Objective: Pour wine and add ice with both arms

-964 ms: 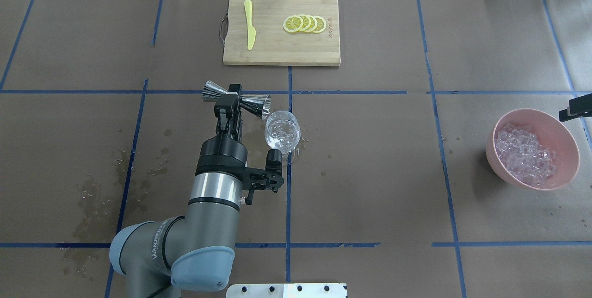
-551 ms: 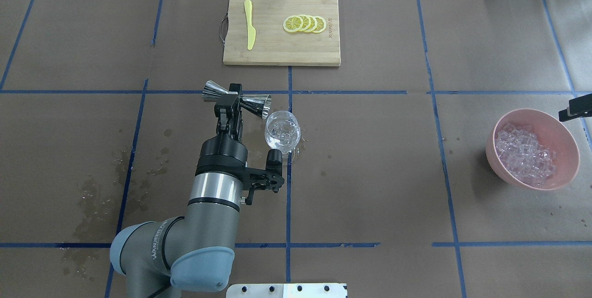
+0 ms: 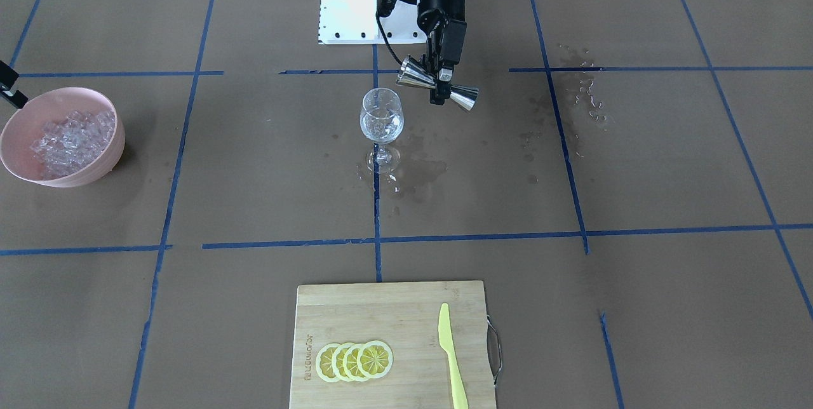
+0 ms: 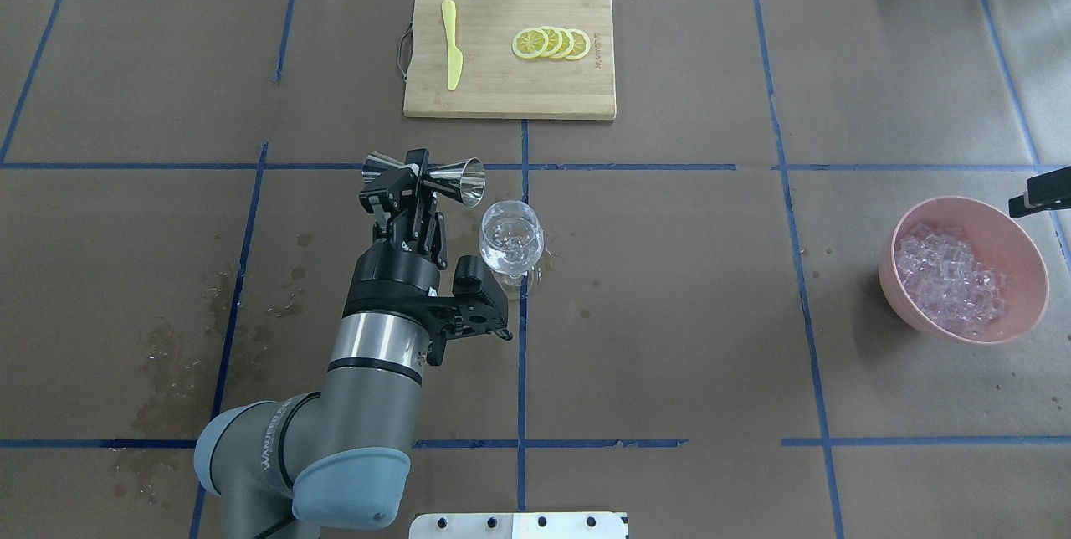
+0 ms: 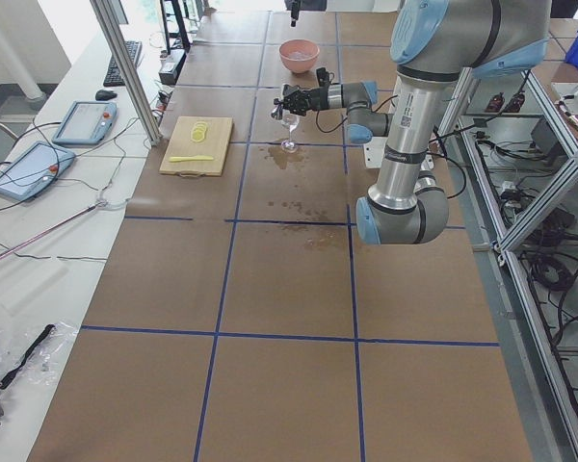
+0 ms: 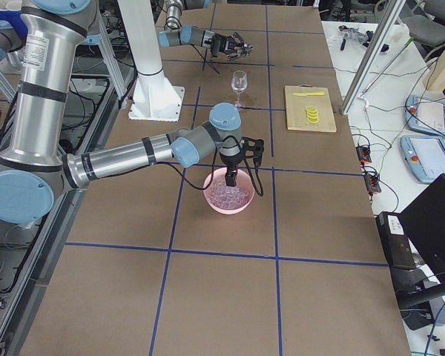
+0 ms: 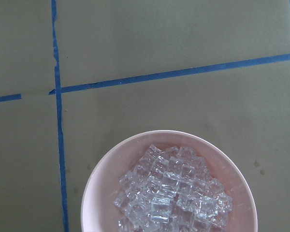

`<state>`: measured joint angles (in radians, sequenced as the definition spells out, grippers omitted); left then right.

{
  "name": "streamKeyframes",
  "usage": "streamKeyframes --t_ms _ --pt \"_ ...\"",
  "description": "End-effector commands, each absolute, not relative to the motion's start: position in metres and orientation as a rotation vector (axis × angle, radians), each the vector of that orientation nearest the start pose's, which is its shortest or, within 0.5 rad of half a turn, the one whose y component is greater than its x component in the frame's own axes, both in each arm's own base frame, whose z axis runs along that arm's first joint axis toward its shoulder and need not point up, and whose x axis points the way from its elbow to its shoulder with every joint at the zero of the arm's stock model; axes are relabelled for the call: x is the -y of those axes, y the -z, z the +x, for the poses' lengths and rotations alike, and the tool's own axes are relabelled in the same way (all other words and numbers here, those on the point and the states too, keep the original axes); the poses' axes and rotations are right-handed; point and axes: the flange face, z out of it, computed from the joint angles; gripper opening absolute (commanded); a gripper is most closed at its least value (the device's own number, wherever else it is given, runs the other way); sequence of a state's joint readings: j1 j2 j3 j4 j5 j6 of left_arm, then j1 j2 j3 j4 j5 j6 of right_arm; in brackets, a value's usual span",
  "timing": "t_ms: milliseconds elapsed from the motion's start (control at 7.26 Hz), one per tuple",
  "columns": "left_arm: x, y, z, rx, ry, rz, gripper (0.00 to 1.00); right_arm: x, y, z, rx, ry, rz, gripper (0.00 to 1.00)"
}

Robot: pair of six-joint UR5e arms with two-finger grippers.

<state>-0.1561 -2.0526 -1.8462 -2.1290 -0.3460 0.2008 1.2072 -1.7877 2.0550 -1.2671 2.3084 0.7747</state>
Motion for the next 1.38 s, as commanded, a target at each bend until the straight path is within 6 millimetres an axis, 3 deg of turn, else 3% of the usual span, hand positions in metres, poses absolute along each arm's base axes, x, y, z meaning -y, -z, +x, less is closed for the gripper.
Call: streamKeyframes --t_ms 0,275,688,826,1101,1239 --pt "0.311 -0.219 0.481 0.143 -0.435 1.498 0.00 0.408 -0.482 -0.084 0.896 -0.171 0.075 1.00" --pt "0.307 -0.312 0.434 0.117 -0.400 1.513 0.00 0.408 -0.481 -0.084 0.897 -0.166 0.079 1.00" --pt "0.297 -0.423 0.345 0.093 -0.430 1.520 0.00 0.409 -0.485 -0.084 0.885 -0.162 0.084 1.00" --pt "0.295 -0.437 0.330 0.068 -0.396 1.532 0.00 0.410 -0.492 -0.084 0.876 -0.160 0.087 1.00" --pt "0.296 -0.456 0.329 -0.034 -0.275 1.521 0.00 0.417 -0.525 -0.095 0.861 -0.144 0.129 1.00" --pt "0.296 -0.457 0.329 -0.114 -0.190 1.512 0.00 0.416 -0.530 -0.103 0.846 -0.133 0.126 1.00"
